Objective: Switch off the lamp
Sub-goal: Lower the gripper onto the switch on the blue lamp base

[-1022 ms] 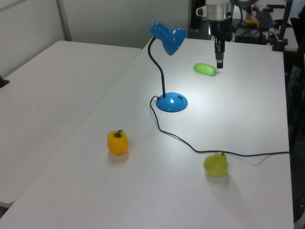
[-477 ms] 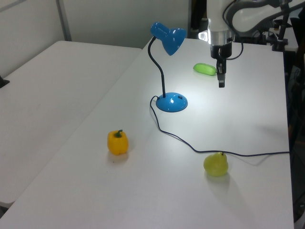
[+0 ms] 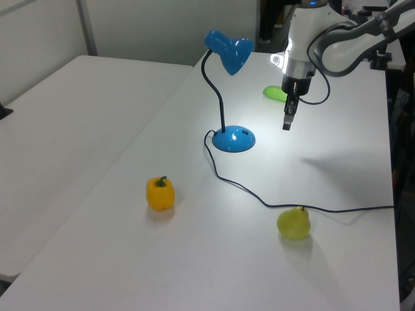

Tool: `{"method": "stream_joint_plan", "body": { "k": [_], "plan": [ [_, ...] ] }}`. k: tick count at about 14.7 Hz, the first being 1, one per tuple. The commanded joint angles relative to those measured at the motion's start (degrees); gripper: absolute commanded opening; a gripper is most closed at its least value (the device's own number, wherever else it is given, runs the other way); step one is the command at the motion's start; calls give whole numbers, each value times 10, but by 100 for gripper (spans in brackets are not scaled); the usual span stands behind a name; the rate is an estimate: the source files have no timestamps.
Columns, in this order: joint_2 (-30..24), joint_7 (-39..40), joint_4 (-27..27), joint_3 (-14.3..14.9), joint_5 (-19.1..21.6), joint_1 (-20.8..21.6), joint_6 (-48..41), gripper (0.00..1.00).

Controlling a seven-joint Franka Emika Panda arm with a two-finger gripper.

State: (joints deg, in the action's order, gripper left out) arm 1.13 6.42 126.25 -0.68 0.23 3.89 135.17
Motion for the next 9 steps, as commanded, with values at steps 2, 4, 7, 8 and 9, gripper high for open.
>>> {"method": "stream_joint_plan", "body": {
  "k": [2,4,7,8,9],
  "plan": [
    [7,-14,57,2,-4,-10,172,0],
    [21,-15,66,2,0,-17,234,0],
    [51,-15,63,3,8,-21,314,0],
    [62,-16,61,3,9,-21,336,0],
    [65,-16,59,3,9,-25,348,0]
  ]
}}
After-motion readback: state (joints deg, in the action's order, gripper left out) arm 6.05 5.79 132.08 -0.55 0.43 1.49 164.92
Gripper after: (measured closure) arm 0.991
